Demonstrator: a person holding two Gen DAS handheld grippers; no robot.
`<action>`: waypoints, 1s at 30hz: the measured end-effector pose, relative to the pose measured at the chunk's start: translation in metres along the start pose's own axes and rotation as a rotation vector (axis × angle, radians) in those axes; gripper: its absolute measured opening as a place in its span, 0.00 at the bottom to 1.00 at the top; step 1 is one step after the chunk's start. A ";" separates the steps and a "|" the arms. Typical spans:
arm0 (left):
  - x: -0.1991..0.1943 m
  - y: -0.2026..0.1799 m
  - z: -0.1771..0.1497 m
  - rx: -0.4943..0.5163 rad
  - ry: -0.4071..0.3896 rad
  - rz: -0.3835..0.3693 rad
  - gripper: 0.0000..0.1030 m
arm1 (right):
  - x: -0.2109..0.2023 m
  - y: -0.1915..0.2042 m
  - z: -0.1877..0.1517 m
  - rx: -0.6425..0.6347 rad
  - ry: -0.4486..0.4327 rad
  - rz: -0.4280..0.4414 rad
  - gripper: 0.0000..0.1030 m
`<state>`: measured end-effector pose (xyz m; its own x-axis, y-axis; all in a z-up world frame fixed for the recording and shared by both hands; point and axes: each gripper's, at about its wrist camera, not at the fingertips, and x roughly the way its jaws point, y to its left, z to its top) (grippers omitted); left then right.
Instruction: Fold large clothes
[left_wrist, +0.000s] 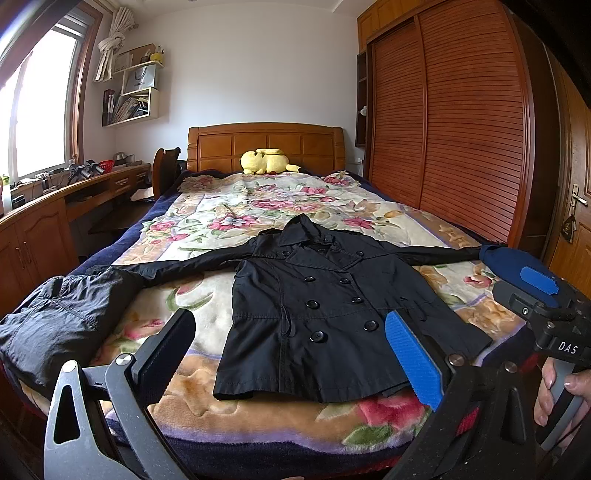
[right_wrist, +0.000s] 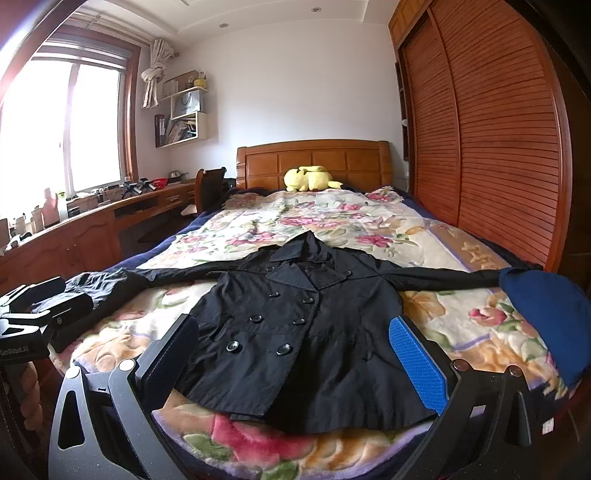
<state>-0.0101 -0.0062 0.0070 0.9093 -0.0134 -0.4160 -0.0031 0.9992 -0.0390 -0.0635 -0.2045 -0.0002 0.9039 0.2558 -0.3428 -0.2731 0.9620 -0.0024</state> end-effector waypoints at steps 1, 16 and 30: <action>0.000 0.000 0.000 0.000 0.000 -0.001 1.00 | -0.001 0.000 0.000 0.001 -0.001 0.001 1.00; 0.012 0.002 -0.009 0.001 0.017 0.011 1.00 | 0.009 -0.003 -0.002 0.005 0.022 0.013 1.00; 0.087 0.035 -0.027 -0.017 0.087 0.091 1.00 | 0.097 -0.016 -0.003 -0.030 0.112 0.065 1.00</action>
<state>0.0576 0.0271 -0.0547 0.8652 0.0738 -0.4959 -0.0919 0.9957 -0.0120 0.0273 -0.1954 -0.0361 0.8419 0.3038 -0.4461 -0.3412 0.9400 -0.0039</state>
